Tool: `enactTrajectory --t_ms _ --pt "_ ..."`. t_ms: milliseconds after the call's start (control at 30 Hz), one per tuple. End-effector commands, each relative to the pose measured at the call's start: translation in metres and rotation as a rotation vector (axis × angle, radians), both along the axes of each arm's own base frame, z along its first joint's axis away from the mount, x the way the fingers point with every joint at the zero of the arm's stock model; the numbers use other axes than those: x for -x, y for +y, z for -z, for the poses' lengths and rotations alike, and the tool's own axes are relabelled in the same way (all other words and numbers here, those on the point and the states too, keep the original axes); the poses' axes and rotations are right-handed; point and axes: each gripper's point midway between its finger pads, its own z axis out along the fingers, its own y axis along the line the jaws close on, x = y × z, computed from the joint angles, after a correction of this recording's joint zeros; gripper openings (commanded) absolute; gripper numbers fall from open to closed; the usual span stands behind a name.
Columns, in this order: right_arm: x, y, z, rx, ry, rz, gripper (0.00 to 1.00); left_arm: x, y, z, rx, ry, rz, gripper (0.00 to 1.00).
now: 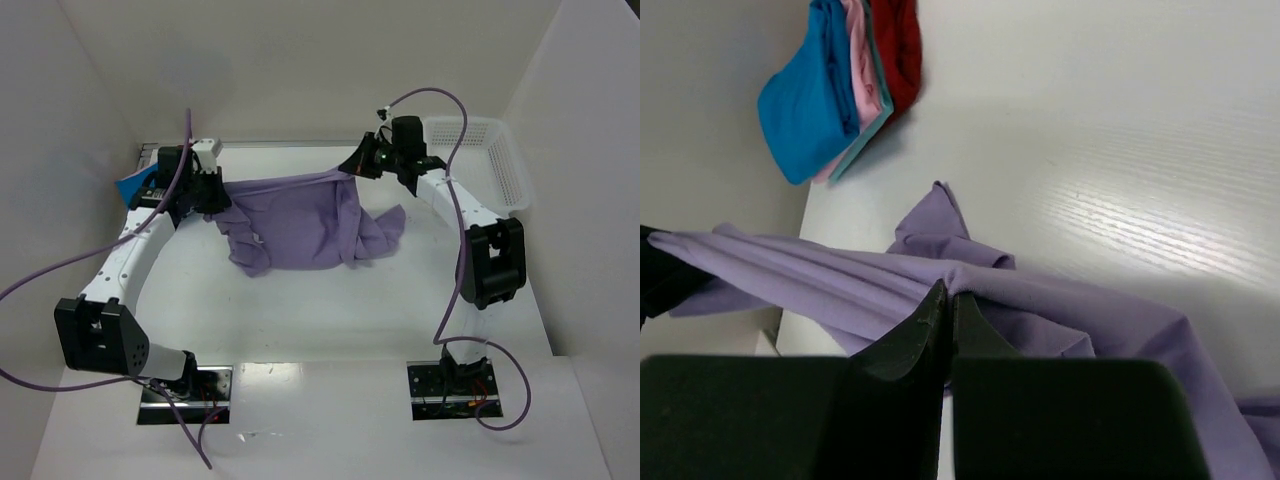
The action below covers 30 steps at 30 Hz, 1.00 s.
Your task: Fold and stack the t-shirts
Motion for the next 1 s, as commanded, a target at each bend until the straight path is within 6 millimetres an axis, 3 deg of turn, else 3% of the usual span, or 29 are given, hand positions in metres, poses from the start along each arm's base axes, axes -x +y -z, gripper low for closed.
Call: enactTrajectory --t_ms 0,33,200,233,267,300,367,500,600,700,733,767,800,833,867,967 --pt "-0.040 -0.022 0.010 0.093 -0.072 0.139 0.00 -0.002 0.080 0.007 -0.154 0.040 -0.281 0.00" --pt "-0.040 -0.013 0.016 0.099 -0.071 0.131 0.00 -0.004 0.078 0.009 -0.147 0.041 -0.273 0.00" --pt "-0.052 -0.006 0.050 0.123 -0.016 0.127 0.03 -0.004 0.075 0.016 -0.137 0.059 -0.258 0.00" --pt "-0.057 -0.006 0.049 0.130 -0.015 0.137 0.27 -0.004 0.075 0.016 -0.137 0.059 -0.258 0.00" --pt "-0.056 -0.007 0.060 0.143 0.022 0.135 0.36 -0.004 0.075 0.019 -0.138 0.068 -0.258 0.00" --pt "-0.062 -0.011 0.051 0.165 0.000 0.161 0.40 -0.004 0.074 0.019 -0.137 0.067 -0.244 0.00" --pt "-0.059 -0.018 0.049 0.197 0.014 0.184 0.59 -0.006 0.072 0.016 -0.128 0.058 -0.235 0.00" --pt "-0.051 -0.035 0.001 0.221 -0.083 0.245 0.72 -0.008 0.070 0.018 -0.121 0.058 -0.227 0.00" --pt "-0.022 -0.036 -0.018 0.227 -0.101 0.184 0.72 -0.008 0.067 0.017 -0.109 0.059 -0.213 0.00" --pt "0.012 -0.031 -0.022 0.208 -0.091 0.117 0.68 -0.008 0.065 0.017 -0.108 0.057 -0.199 0.00" --pt "0.021 -0.030 -0.019 0.204 -0.077 0.100 0.66 -0.008 0.063 0.017 -0.102 0.057 -0.193 0.00" --pt "0.040 -0.018 -0.010 0.207 -0.050 0.055 0.63 -0.009 0.062 0.020 -0.097 0.066 -0.185 0.00" --pt "0.046 -0.012 -0.016 0.201 -0.064 0.040 0.63 -0.009 0.062 0.020 -0.096 0.067 -0.185 0.00" --pt "0.063 0.005 -0.012 0.207 -0.052 -0.008 0.61 -0.009 0.060 0.020 -0.089 0.067 -0.177 0.00" --pt "0.081 0.022 -0.005 0.223 -0.040 -0.048 0.60 -0.009 0.058 0.020 -0.083 0.067 -0.171 0.00" --pt "0.104 0.035 0.022 0.280 0.001 -0.075 0.60 -0.010 0.057 0.019 -0.076 0.058 -0.164 0.00"
